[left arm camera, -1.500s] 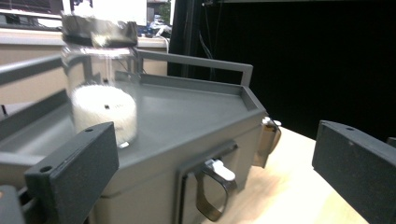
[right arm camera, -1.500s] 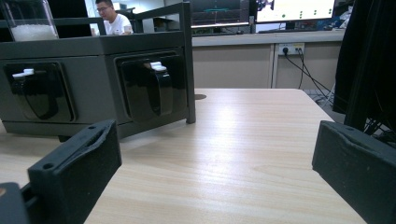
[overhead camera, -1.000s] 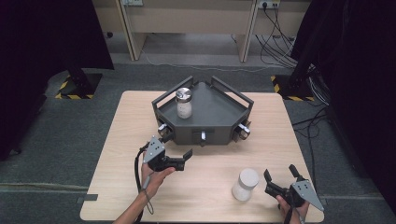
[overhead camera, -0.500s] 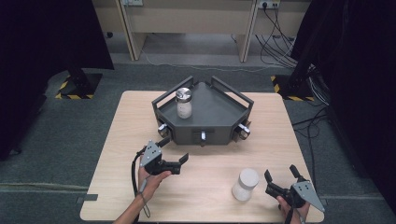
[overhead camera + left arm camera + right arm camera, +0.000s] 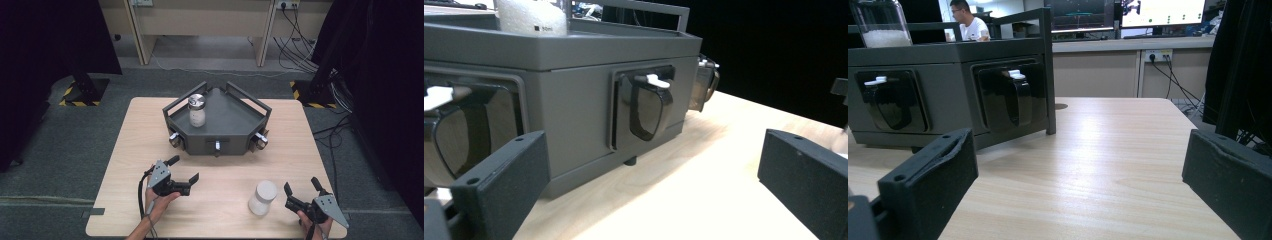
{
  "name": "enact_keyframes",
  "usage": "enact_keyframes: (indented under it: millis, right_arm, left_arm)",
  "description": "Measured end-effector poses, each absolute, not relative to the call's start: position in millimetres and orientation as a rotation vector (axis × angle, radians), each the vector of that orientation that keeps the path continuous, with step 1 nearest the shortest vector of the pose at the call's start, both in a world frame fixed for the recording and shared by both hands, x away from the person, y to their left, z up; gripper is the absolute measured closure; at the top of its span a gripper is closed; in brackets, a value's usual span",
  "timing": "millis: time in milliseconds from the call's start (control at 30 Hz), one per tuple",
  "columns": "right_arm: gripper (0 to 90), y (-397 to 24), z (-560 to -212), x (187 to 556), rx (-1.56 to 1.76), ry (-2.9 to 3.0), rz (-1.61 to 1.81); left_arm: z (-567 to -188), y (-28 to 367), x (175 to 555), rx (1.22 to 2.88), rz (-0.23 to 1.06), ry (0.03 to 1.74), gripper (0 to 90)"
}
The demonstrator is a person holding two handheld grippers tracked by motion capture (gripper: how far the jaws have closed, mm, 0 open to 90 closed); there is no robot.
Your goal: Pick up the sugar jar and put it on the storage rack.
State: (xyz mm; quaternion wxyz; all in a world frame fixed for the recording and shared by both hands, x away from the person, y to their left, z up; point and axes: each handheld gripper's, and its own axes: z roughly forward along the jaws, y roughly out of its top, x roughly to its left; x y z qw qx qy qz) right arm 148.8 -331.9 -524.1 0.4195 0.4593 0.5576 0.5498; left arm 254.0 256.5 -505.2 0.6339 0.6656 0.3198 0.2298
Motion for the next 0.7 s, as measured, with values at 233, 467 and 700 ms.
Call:
enact_keyframes:
  millis: [233, 467, 700]
  right_arm:
    - [1.5, -332, -524, 148, 1.151, 1.397, 1.38]
    - [1.5, -332, -524, 148, 1.142, 1.403, 1.379]
    - [1.5, -331, -524, 148, 1.14, 1.407, 1.381]
  left_arm:
    - [-511, 262, 244, 1.511, 0.532, 0.732, 0.0]
    - [-513, 261, 243, 1.513, 0.532, 0.726, 0.0]
    - [-514, 260, 242, 1.523, 0.532, 0.72, 0.0]
